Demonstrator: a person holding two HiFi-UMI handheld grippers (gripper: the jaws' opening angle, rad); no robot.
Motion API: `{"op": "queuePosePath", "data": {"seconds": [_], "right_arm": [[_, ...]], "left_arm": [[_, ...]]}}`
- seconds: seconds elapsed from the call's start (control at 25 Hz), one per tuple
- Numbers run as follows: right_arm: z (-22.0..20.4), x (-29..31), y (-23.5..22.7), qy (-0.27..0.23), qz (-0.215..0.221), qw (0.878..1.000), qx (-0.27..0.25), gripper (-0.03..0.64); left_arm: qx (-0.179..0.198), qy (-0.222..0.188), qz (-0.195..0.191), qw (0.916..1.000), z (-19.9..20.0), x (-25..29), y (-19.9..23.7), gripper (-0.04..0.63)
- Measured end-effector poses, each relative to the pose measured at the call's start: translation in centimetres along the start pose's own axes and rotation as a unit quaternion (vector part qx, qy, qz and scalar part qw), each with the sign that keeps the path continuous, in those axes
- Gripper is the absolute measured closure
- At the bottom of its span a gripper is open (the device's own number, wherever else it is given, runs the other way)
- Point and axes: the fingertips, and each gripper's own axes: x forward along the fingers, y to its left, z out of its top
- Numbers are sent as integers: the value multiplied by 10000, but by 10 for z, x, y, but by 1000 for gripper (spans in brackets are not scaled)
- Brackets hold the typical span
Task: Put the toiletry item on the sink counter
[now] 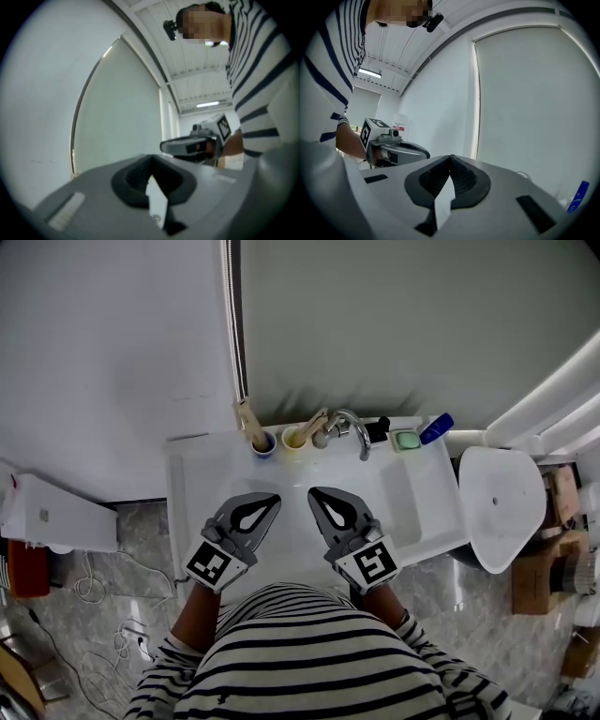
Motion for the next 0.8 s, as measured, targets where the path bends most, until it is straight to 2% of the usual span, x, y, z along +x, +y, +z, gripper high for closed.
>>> {"op": "queuePosePath", "data": {"seconds": [0.8], "right_arm": [[-7, 4, 8, 242, 138, 9995, -169, 609]], "left_arm": [[-151, 1, -51, 9999, -9, 0, -1, 589]]}}
